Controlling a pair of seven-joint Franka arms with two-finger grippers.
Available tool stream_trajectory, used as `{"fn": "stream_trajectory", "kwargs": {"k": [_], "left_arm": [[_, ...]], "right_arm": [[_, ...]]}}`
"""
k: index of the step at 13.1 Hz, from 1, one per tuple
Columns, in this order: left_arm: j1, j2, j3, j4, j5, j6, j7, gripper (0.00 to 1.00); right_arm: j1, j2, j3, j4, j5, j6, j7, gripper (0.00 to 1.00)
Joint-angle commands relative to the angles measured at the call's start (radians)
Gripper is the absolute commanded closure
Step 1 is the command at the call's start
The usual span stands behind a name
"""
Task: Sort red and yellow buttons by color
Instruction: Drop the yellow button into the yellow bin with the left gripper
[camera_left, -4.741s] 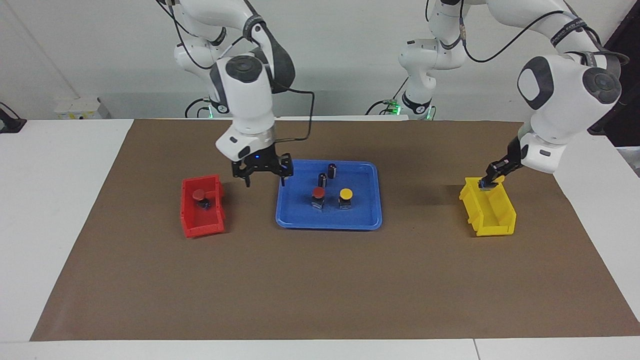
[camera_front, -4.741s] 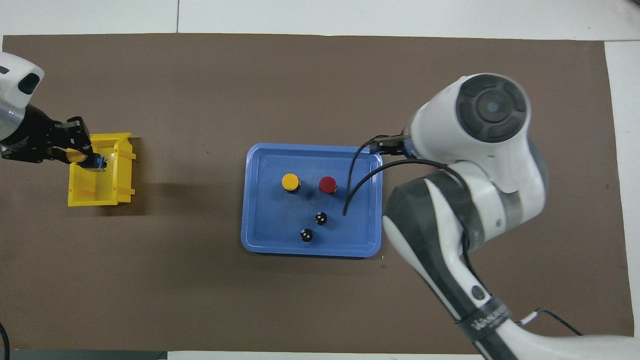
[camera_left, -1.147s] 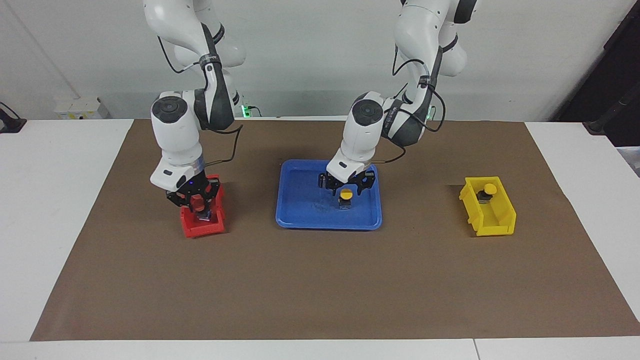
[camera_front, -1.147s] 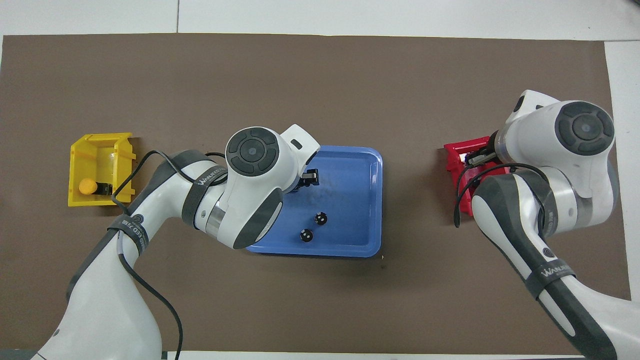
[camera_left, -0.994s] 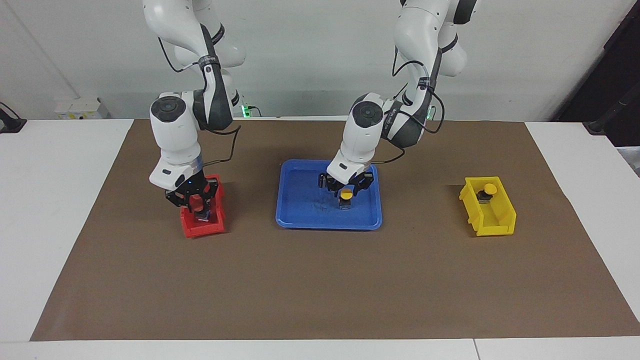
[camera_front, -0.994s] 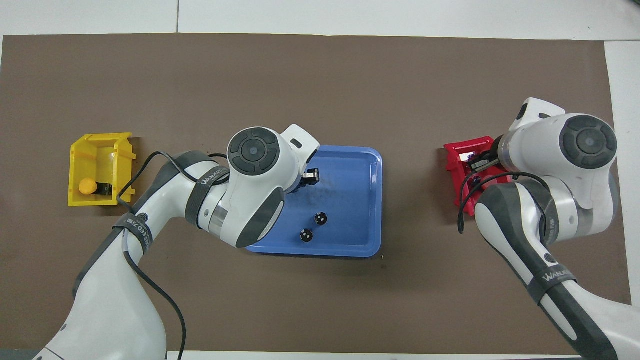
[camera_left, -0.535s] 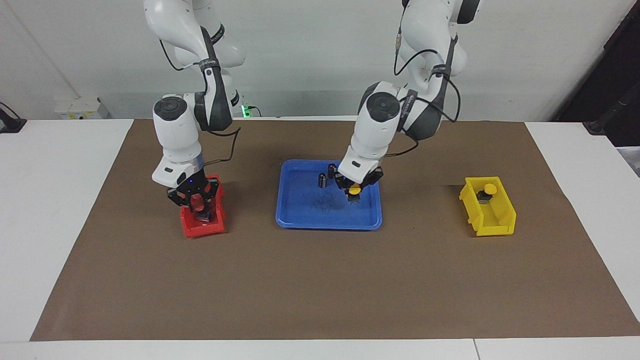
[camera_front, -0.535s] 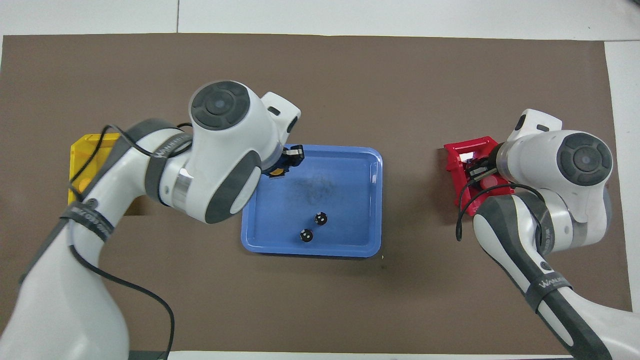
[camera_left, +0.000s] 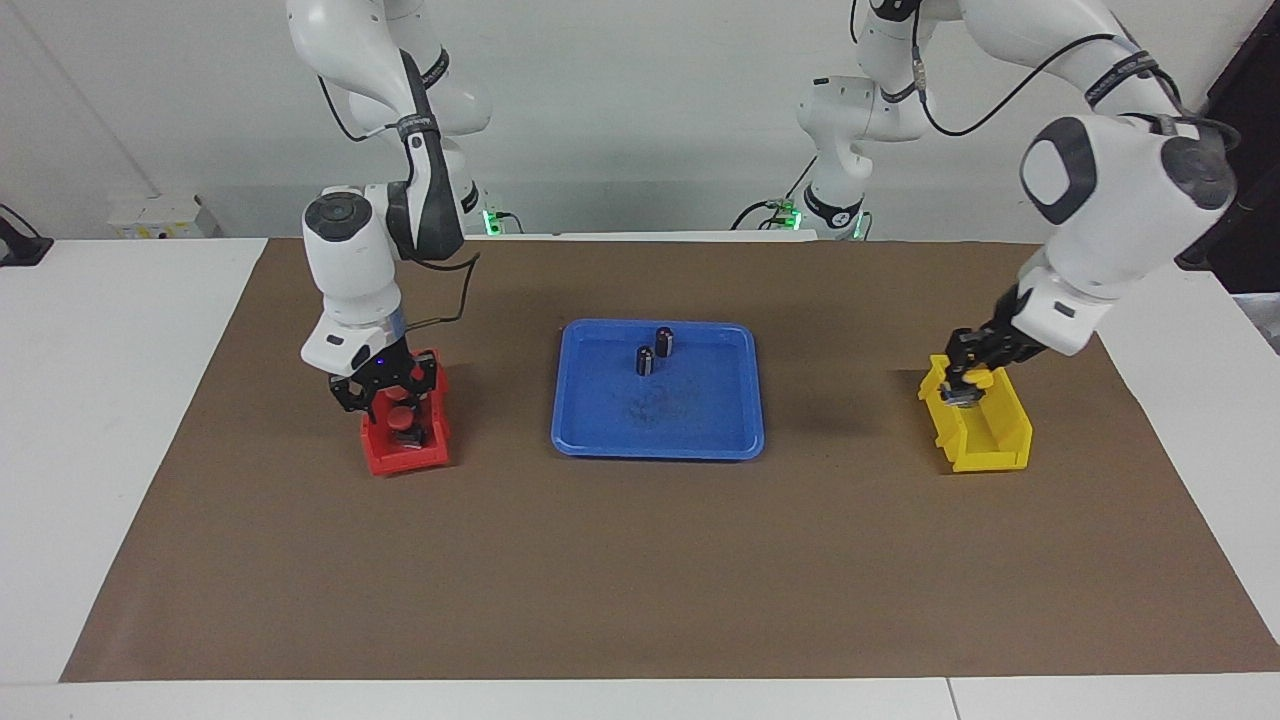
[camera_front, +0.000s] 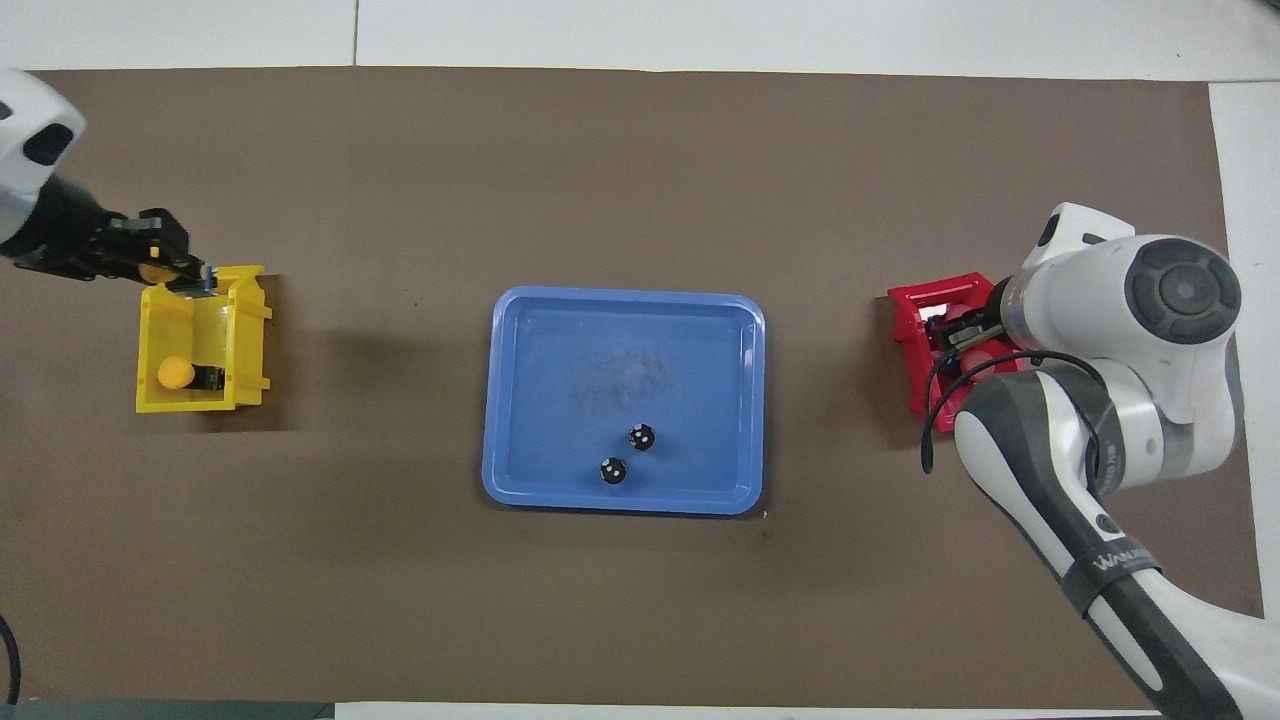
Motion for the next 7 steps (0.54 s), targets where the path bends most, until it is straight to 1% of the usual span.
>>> {"fn": "stream_trajectory", "kwargs": {"k": [1, 2, 4, 5, 7], "left_arm": [[0.047, -0.075, -0.014, -0.202, -0.014, 0.179, 0.089, 0.99], [0.048, -0.075, -0.016, -0.242, -0.014, 0.244, 0.089, 0.99], [0.05, -0.063, -0.014, -0.274, -0.014, 0.287, 0.106, 0.99], [0.05, -0.06, -0.014, -0.293, -0.014, 0.305, 0.117, 0.99], [0.049, -0.054, -0.016, -0.355, -0.014, 0.4, 0.123, 0.99]], "right_arm": [[-0.006, -0.02, 0.007, 0.18, 0.089, -0.255, -0.016, 0.04], [-0.006, -0.049, 0.007, 0.236, 0.114, -0.362, -0.015, 0.0], [-0.016, -0.101, 0.004, 0.303, 0.12, -0.517, 0.002, 0.0], [-0.018, -0.118, 0.0, 0.352, 0.122, -0.597, 0.026, 0.0], [-0.026, -0.123, -0.005, 0.487, 0.111, -0.766, 0.068, 0.0]]}}
